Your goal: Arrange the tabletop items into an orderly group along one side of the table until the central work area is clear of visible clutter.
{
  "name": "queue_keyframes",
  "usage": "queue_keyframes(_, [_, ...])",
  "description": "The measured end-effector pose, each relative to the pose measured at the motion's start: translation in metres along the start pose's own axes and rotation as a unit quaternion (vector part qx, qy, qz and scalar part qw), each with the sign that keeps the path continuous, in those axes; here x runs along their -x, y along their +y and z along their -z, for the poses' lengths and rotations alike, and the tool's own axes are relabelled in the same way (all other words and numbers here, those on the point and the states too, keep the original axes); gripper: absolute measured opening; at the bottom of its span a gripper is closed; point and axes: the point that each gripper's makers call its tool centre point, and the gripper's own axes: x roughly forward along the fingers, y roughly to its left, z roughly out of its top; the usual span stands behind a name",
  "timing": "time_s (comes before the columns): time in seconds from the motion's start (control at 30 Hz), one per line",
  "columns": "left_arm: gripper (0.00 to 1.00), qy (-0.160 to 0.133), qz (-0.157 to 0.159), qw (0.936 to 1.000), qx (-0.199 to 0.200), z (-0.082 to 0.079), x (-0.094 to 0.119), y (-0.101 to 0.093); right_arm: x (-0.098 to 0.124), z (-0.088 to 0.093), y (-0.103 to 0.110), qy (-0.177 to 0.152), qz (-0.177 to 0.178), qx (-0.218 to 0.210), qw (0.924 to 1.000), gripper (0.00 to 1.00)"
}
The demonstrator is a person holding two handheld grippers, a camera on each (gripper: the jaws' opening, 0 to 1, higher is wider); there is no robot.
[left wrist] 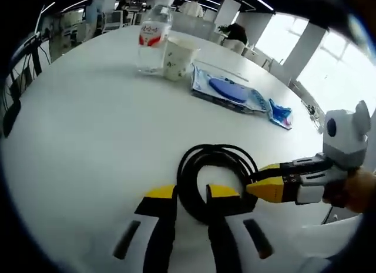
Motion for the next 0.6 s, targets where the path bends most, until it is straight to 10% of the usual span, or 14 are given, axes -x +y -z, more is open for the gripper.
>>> queue_keyframes(0.6, [0.05,0.001,0.037,0.9989,0.028,-0.019,0.011,-0.023,0.029,-0.016,-0.013,-0.035,-0.012,-0.134,0.9903,0.0])
